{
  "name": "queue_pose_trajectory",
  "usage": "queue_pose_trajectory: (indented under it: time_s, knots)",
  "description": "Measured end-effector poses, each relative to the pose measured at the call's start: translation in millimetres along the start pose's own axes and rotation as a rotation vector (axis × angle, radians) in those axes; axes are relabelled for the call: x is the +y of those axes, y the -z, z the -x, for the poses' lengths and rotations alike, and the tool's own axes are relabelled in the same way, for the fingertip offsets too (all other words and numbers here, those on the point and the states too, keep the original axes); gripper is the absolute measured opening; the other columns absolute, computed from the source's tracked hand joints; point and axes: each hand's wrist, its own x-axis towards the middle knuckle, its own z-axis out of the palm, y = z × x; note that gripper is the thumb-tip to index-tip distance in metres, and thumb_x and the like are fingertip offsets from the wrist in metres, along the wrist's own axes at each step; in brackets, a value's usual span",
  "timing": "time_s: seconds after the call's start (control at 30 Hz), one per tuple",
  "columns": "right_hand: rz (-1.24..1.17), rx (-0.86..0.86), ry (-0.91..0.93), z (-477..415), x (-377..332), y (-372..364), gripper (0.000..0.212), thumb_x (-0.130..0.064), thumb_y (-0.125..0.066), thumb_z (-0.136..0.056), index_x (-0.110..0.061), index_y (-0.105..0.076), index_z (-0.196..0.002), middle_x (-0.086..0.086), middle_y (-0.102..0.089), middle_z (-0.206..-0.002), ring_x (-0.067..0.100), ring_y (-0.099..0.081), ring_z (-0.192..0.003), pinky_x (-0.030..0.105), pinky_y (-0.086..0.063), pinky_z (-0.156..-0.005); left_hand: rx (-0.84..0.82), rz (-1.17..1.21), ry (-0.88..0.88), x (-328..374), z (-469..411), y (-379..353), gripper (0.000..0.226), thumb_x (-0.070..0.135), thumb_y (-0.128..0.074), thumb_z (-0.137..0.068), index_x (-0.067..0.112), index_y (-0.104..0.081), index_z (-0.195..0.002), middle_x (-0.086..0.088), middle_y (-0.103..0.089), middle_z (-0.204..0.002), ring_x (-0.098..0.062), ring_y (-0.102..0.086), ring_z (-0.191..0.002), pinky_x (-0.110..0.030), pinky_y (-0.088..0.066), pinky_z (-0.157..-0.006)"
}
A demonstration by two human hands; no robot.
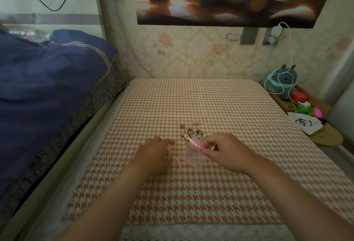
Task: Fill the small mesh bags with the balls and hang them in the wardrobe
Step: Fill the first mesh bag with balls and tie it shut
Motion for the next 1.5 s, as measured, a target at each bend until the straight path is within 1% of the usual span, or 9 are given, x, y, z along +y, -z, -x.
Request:
queue_pose_trajectory:
  time_s: [0.27,0.43,0.53,0.7,0.87,1.03,1.17,1.37,1.5]
  knots:
    - [-0.033,0.018,-0.024,-17,0,-12,0.014,-0.04,-0.063,-0.097,-0.028,-0.071,-0.098,-0.015,-0.067,-0.095,0.007,-0.063,-0.081,0.03,-0.054,-0.074,0.345,0.144,0.135,-28,-31,-2,0.042,0.003,-0.058,-0.09,0.018,-0.059,-0.129,-0.007,-0.06,-0.124,-0.025,-0.054,-0.113,-0.032,-0.048,-0.09]
    - [-0.026,0.0,-0.015,-28,-9,-20,0.015,-0.039,-0.061,-0.099,-0.027,-0.07,-0.096,-0.01,-0.068,-0.092,0.015,-0.065,-0.079,0.039,-0.057,-0.075,0.086,0.036,0.223,-33,-29,12,0.056,0.037,-0.055,-0.091,0.029,-0.04,-0.144,-0.002,-0.053,-0.141,-0.027,-0.045,-0.131,-0.046,-0.03,-0.111]
    - [-0.003,-0.006,0.019,-33,-20,-24,0.015,-0.038,-0.06,-0.1,-0.026,-0.07,-0.098,-0.012,-0.066,-0.095,0.012,-0.064,-0.084,0.04,-0.057,-0.08,0.165,0.128,0.085,-21,-17,33,0.062,0.034,-0.054,-0.088,0.034,-0.033,-0.147,0.0,-0.047,-0.147,-0.026,-0.04,-0.136,-0.046,-0.026,-0.115]
    - [0.046,0.005,0.091,-36,-38,-31,0.014,-0.036,-0.06,-0.099,-0.028,-0.072,-0.1,-0.016,-0.064,-0.097,0.004,-0.062,-0.085,0.037,-0.055,-0.081,0.252,0.561,-0.233,3,18,51,0.043,0.021,-0.058,-0.088,0.043,-0.048,-0.124,0.013,-0.055,-0.133,-0.01,-0.053,-0.119,-0.037,-0.049,-0.095]
    - [-0.003,-0.023,0.158,-40,-51,-40,0.012,-0.038,-0.062,-0.097,-0.031,-0.072,-0.097,-0.02,-0.06,-0.098,0.006,-0.058,-0.116,0.037,-0.05,-0.096,0.198,0.403,-0.166,-4,30,46,0.013,0.038,-0.059,-0.092,0.029,-0.067,-0.09,0.01,-0.066,-0.084,-0.009,-0.062,-0.079,-0.03,-0.053,-0.07]
    - [-0.261,0.148,0.058,-56,-60,-51,0.018,-0.017,-0.053,-0.097,-0.033,-0.059,-0.103,-0.009,-0.062,-0.094,0.006,-0.058,-0.069,0.033,-0.053,-0.065,0.184,0.339,-0.05,-19,30,42,0.045,0.036,-0.054,-0.097,0.011,-0.057,-0.06,-0.004,-0.051,-0.052,-0.017,-0.045,-0.048,-0.031,-0.039,-0.051]
    - [0.246,0.06,0.073,-76,-57,-61,0.049,0.0,-0.049,-0.095,-0.031,-0.065,-0.13,-0.004,-0.062,-0.13,0.017,-0.062,-0.113,0.039,-0.053,-0.091,0.241,0.428,0.04,-24,31,45,0.053,0.044,-0.042,-0.101,0.009,-0.075,-0.079,-0.008,-0.07,-0.067,-0.023,-0.065,-0.059,-0.039,-0.056,-0.064]
    - [0.543,-0.023,0.037,-91,-50,-79,0.025,-0.012,-0.053,-0.095,-0.023,-0.075,-0.1,0.003,-0.066,-0.099,0.027,-0.064,-0.088,0.032,-0.043,-0.067,0.377,0.559,0.12,-26,28,45,0.035,0.026,-0.059,-0.089,0.011,-0.064,-0.058,-0.005,-0.062,-0.053,-0.023,-0.057,-0.049,-0.039,-0.054,-0.054]
    - [0.428,0.027,0.003,-92,-49,-79,0.016,-0.013,-0.055,-0.094,-0.018,-0.07,-0.093,0.003,-0.067,-0.095,0.026,-0.066,-0.087,0.033,-0.046,-0.064,0.288,0.608,0.103,-18,31,45,0.013,0.02,-0.06,-0.085,0.025,-0.07,-0.079,0.006,-0.07,-0.077,-0.012,-0.064,-0.067,-0.034,-0.058,-0.062]
